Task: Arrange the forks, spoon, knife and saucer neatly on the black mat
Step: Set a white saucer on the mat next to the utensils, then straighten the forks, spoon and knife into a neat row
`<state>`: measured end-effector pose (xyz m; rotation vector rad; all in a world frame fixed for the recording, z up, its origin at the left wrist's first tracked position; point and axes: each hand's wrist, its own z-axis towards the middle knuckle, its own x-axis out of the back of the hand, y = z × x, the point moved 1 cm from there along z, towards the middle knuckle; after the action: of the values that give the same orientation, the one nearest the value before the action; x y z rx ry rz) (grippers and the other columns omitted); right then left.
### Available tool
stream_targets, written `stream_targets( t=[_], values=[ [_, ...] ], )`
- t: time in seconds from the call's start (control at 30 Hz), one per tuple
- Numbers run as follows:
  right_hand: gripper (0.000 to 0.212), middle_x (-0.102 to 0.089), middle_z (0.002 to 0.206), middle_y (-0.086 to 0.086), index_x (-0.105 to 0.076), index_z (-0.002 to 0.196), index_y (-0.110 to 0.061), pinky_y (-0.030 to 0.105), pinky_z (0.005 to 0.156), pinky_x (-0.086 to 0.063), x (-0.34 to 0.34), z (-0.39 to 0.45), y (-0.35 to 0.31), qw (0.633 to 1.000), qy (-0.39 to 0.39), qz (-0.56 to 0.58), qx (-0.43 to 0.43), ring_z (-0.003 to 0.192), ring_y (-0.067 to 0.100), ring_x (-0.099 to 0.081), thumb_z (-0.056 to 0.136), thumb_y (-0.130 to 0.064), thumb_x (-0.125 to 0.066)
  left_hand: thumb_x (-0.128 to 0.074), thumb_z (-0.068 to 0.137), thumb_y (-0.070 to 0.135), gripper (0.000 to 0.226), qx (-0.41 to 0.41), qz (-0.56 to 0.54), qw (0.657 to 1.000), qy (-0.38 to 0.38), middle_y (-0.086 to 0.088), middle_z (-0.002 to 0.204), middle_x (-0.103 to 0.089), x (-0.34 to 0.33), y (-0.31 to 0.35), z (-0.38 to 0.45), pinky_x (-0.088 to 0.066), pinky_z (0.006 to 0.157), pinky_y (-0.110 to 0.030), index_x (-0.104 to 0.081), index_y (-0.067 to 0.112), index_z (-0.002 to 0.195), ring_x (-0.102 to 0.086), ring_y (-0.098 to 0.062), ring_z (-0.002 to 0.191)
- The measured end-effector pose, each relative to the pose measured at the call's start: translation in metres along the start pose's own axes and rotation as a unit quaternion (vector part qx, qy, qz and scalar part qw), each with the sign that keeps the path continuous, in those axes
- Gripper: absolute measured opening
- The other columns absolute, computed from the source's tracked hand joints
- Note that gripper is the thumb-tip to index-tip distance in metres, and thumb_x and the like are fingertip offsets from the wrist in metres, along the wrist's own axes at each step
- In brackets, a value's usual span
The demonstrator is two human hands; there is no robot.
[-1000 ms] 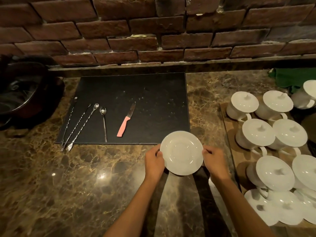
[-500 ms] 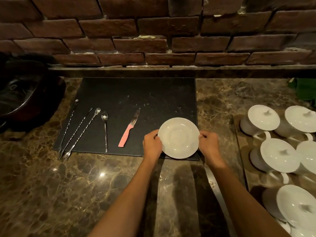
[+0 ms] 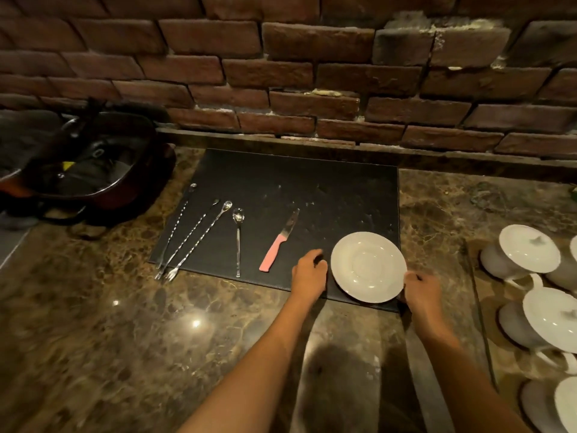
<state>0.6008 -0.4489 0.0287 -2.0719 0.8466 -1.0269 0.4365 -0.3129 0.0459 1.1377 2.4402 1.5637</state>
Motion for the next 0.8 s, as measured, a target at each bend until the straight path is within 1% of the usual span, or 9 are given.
stream_targets(
  t=[0.07,0.13,0.2,0.27,0.3,0.43,0.53,0.63,0.8],
  values=[
    [0.025,-0.061,0.083,0.016,-0.065,0.094,-0.003,0.038,0.067,-0.049,-0.001,-0.02,0.007,0.999,0.013,0.039,-0.029,0.069,0.022,-0.055,0.097,-0.009,-0.041,-0.05,0.103,0.012,0.037,-0.039,0.01,0.999,0.013,-0.011,0.137,-0.062,0.027,-0.019,-0.009,-0.045,0.109,-0.041,-0.058,0.013,0.139,-0.058,-0.031,0.124],
    [0.023,-0.059,0.082,0.017,-0.062,0.096,-0.003,0.034,0.061,-0.046,-0.007,-0.045,0.015,0.997,0.028,0.064,-0.041,0.065,0.02,-0.053,0.098,-0.009,-0.04,-0.052,0.102,0.01,0.035,-0.073,0.037,0.996,0.044,-0.008,0.131,-0.064,0.061,-0.042,-0.019,-0.041,0.105,-0.028,-0.061,0.011,0.135,-0.058,-0.025,0.122],
    [0.021,-0.056,0.077,0.017,-0.06,0.095,-0.002,0.032,0.058,-0.043,-0.019,-0.072,0.019,0.994,0.034,0.096,-0.044,0.062,0.021,-0.05,0.098,-0.008,-0.04,-0.054,0.101,0.01,0.032,-0.098,0.07,0.99,0.078,-0.007,0.122,-0.063,0.102,-0.068,-0.028,-0.039,0.101,-0.024,-0.063,0.012,0.132,-0.057,-0.021,0.117],
    [0.019,-0.056,0.076,0.015,-0.059,0.096,-0.003,0.032,0.057,-0.045,-0.037,-0.1,0.023,0.989,0.048,0.126,-0.055,0.061,0.021,-0.051,0.098,-0.007,-0.04,-0.056,0.101,0.012,0.032,-0.114,0.108,0.981,0.113,-0.003,0.122,-0.059,0.148,-0.095,-0.033,-0.029,0.096,-0.012,-0.062,0.014,0.132,-0.052,-0.014,0.117],
    [0.019,-0.057,0.078,0.016,-0.058,0.095,-0.003,0.031,0.055,-0.046,-0.048,-0.113,0.025,0.988,0.061,0.13,-0.062,0.06,0.021,-0.053,0.098,-0.008,-0.04,-0.057,0.101,0.012,0.032,-0.118,0.124,0.977,0.128,-0.003,0.125,-0.058,0.173,-0.108,-0.033,-0.026,0.097,-0.011,-0.061,0.014,0.133,-0.05,-0.014,0.119],
    [0.016,-0.058,0.09,0.021,-0.056,0.099,0.001,0.019,0.039,-0.051,-0.101,-0.162,0.03,0.977,0.084,0.173,-0.095,0.039,0.008,-0.059,0.1,-0.007,-0.042,-0.058,0.101,0.015,0.038,-0.132,0.179,0.963,0.155,-0.008,0.137,-0.053,0.273,-0.15,-0.016,-0.029,0.108,-0.027,-0.057,0.012,0.138,-0.045,-0.025,0.131],
    [0.017,-0.058,0.08,0.02,-0.057,0.108,0.004,0.016,0.036,-0.05,-0.144,-0.201,0.029,0.972,0.09,0.189,-0.111,0.047,0.018,-0.061,0.099,-0.004,-0.045,-0.057,0.101,0.024,0.049,-0.143,0.251,0.947,0.143,-0.012,0.156,-0.039,0.335,-0.169,0.006,-0.026,0.118,-0.041,-0.048,0.017,0.149,-0.032,-0.029,0.145],
    [0.02,-0.058,0.081,0.022,-0.057,0.111,0.008,0.015,0.038,-0.05,-0.189,-0.236,0.013,0.976,0.068,0.182,-0.099,0.048,0.02,-0.061,0.098,-0.001,-0.045,-0.054,0.102,0.034,0.057,-0.175,0.326,0.92,0.126,-0.01,0.165,-0.026,0.38,-0.175,0.031,-0.02,0.121,-0.047,-0.037,0.024,0.156,-0.02,-0.027,0.152],
    [0.017,-0.058,0.074,0.017,-0.057,0.105,0.009,0.016,0.042,-0.048,-0.262,-0.277,-0.023,0.984,0.03,0.163,-0.059,0.053,0.02,-0.054,0.098,0.002,-0.044,-0.05,0.102,0.038,0.059,-0.242,0.429,0.865,0.098,-0.011,0.165,-0.029,0.434,-0.168,0.089,-0.024,0.12,-0.047,-0.038,0.021,0.156,-0.022,-0.029,0.153]
  ],
)
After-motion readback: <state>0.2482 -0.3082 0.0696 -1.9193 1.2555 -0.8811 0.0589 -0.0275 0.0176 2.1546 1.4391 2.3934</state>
